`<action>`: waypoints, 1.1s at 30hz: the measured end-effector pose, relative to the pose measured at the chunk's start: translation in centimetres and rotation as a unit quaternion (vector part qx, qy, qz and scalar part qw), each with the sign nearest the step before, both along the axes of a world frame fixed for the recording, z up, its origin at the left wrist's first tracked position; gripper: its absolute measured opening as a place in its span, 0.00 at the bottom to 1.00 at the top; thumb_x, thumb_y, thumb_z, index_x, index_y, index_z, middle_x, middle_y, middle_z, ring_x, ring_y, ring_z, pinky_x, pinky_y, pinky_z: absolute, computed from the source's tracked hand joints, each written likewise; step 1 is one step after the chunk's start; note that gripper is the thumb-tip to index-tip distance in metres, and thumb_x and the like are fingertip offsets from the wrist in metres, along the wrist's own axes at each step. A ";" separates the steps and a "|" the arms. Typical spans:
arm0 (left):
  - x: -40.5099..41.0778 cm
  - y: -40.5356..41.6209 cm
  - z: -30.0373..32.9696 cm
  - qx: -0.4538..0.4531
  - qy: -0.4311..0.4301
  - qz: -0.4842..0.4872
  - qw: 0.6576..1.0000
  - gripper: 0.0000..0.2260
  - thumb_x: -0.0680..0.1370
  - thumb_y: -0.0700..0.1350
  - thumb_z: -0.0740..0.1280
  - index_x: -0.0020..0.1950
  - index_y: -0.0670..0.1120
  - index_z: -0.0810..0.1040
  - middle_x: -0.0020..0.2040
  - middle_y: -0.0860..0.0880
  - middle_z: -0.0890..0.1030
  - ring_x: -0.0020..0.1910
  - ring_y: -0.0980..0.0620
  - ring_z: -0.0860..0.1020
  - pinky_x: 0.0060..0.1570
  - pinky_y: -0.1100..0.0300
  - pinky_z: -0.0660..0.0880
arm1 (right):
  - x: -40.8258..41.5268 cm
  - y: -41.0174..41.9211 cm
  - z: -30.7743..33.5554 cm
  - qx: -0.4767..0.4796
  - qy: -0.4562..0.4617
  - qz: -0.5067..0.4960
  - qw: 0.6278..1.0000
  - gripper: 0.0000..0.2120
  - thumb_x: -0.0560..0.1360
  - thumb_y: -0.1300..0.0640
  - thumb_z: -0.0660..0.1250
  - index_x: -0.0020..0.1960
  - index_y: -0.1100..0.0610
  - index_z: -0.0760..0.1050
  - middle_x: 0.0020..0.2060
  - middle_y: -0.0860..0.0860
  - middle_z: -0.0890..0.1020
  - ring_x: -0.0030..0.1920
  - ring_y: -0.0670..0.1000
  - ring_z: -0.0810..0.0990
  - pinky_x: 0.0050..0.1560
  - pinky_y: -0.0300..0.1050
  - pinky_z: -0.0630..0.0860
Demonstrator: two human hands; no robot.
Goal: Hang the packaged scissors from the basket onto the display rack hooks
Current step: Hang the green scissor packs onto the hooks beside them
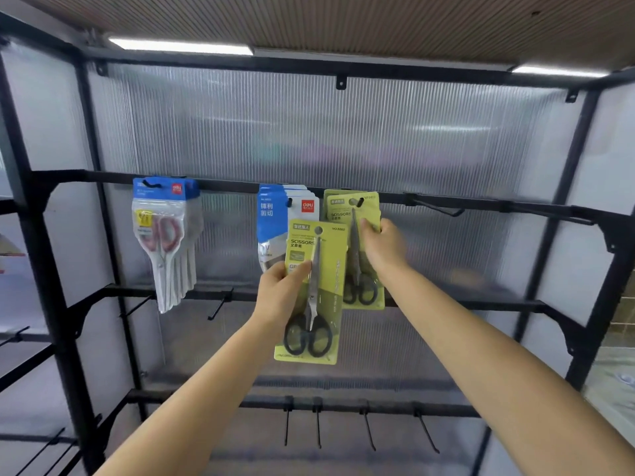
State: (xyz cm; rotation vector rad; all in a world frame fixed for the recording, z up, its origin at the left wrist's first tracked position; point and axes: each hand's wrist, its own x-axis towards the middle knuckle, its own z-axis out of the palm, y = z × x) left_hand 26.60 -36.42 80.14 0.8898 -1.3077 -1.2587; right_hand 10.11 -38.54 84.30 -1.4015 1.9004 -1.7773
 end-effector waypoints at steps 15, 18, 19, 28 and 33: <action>-0.8 -1.3 -0.7 -0.022 -0.001 -0.017 1.000 0.04 0.78 0.46 0.65 0.47 0.49 0.79 0.46 0.49 0.83 0.49 0.47 0.81 0.49 0.54 0.79 | -2.1 -4.7 -0.4 0.001 0.062 -0.060 0.996 0.13 0.78 0.49 0.62 0.47 0.60 0.69 0.40 0.53 0.75 0.40 0.52 0.73 0.32 0.45 0.62; -0.6 -1.3 -0.6 -0.021 -0.003 -0.014 1.000 0.05 0.78 0.46 0.66 0.46 0.47 0.79 0.48 0.44 0.83 0.51 0.41 0.80 0.51 0.49 0.78 | -2.1 -5.2 -0.3 0.011 0.071 -0.069 0.995 0.14 0.78 0.48 0.62 0.46 0.60 0.69 0.41 0.54 0.76 0.41 0.53 0.73 0.36 0.45 0.63; -0.6 -1.3 -0.6 -0.021 -0.002 -0.013 1.000 0.05 0.78 0.46 0.66 0.46 0.47 0.79 0.49 0.43 0.83 0.52 0.40 0.80 0.52 0.47 0.78 | -2.2 -5.2 -0.3 0.014 0.075 -0.072 0.994 0.14 0.78 0.48 0.62 0.46 0.59 0.69 0.40 0.54 0.75 0.41 0.53 0.73 0.36 0.45 0.63; 0.0 -0.8 -0.8 -0.022 -0.006 -0.022 0.999 0.04 0.78 0.46 0.65 0.46 0.48 0.79 0.47 0.47 0.83 0.49 0.45 0.80 0.52 0.52 0.77 | -2.9 -1.8 1.0 -0.028 0.123 -0.019 0.992 0.11 0.78 0.53 0.64 0.54 0.60 0.73 0.50 0.53 0.77 0.49 0.50 0.75 0.44 0.38 0.68; -0.8 0.3 -1.2 -0.025 -0.018 -0.035 0.999 0.04 0.78 0.46 0.66 0.47 0.47 0.78 0.50 0.41 0.82 0.48 0.43 0.79 0.51 0.50 0.77 | -1.8 4.4 2.9 0.020 0.185 0.134 0.973 0.07 0.77 0.47 0.62 0.46 0.49 0.74 0.45 0.46 0.79 0.49 0.48 0.79 0.51 0.44 0.75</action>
